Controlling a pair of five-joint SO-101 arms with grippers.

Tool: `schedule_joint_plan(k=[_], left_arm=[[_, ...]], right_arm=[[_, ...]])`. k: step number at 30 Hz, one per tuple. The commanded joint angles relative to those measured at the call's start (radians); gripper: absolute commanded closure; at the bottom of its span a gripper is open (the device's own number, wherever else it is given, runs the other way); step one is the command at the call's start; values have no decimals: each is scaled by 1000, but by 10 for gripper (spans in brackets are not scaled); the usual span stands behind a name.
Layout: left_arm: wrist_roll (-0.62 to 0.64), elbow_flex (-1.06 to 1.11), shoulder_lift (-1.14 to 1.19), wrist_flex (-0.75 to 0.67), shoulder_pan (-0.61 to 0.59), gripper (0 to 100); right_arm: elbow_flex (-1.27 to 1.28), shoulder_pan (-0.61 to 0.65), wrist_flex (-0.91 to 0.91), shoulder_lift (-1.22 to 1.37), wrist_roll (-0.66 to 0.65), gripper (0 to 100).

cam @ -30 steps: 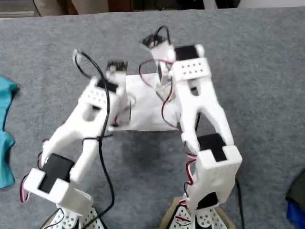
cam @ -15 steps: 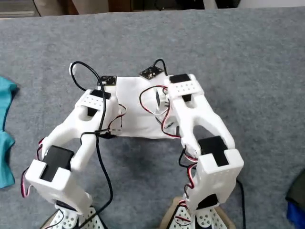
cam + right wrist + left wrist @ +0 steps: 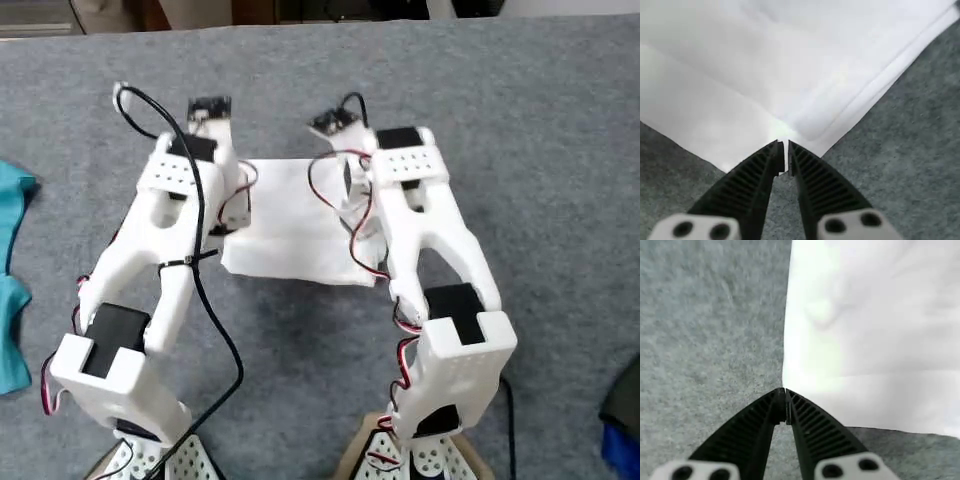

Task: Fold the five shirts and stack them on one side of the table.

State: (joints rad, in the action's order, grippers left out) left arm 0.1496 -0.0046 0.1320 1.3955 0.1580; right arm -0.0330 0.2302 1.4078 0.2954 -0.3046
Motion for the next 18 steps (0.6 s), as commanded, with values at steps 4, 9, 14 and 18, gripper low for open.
schedule_joint_plan(k=[4,9,14,18], left_arm=[[6,-235,-1,100,-8,981],[38,-212,48,-29,40,981],[61,-196,200,-256,35,981],[49,-267,383,-382,2,981]], right_arm=[[-252,28,84,-54,-9,959],[-225,16,-57,2,-8,960],[-200,-19,-206,168,-3,961],[-249,-42,-236,274,-8,961]])
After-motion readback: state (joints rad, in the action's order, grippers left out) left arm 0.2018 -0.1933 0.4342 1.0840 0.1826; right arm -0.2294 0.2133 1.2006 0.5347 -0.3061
